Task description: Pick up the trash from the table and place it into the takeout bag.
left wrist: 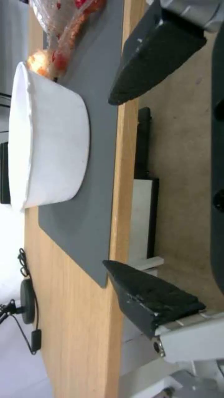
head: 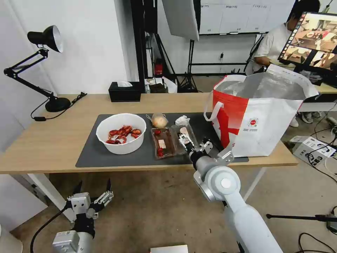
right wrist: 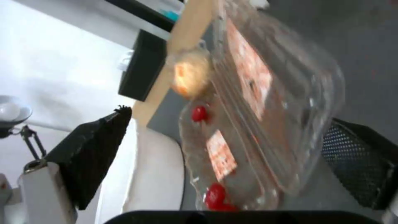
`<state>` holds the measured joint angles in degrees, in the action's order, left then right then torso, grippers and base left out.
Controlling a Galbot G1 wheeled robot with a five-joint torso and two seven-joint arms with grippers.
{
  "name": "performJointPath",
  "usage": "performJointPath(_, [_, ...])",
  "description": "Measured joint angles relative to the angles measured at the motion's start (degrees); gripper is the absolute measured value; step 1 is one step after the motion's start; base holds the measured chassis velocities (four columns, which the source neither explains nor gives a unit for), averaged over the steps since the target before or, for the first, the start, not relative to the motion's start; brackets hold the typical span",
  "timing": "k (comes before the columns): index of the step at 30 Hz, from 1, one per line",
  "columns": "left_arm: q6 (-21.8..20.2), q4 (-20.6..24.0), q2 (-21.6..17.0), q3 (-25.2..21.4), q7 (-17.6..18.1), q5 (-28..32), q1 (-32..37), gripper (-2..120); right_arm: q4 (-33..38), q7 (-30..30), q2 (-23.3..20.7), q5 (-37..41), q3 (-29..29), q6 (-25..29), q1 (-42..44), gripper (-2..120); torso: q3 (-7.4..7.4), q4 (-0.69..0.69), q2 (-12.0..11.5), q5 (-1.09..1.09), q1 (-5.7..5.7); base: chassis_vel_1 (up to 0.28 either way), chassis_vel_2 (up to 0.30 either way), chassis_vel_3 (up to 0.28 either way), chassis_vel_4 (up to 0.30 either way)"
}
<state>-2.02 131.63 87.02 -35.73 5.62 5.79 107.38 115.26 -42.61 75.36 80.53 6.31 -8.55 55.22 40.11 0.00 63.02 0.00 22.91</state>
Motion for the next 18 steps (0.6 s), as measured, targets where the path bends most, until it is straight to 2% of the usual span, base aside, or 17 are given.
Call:
performJointPath(13, [0.0, -0.6, 0.2, 0.3, 0.2, 0.6, -0.9, 100, 0.1, 4.1, -0.7, -1.6, -2.7, -0.9, -2.1, 100, 0.0, 0.0, 0.0, 0.0, 0.0, 0.0, 0.0, 0.0, 0.0])
performJointPath(18, [-0.1, -0.5, 0.1, 0.1, 0.2, 0.8, -0.5, 100, -1.4, 5.2, 0.0, 1.4, -4.2, -2.3, -4.1, 100, 0.0, 0.0, 0.0, -0.01, 0.0, 0.0, 0.0, 0.0, 0.0])
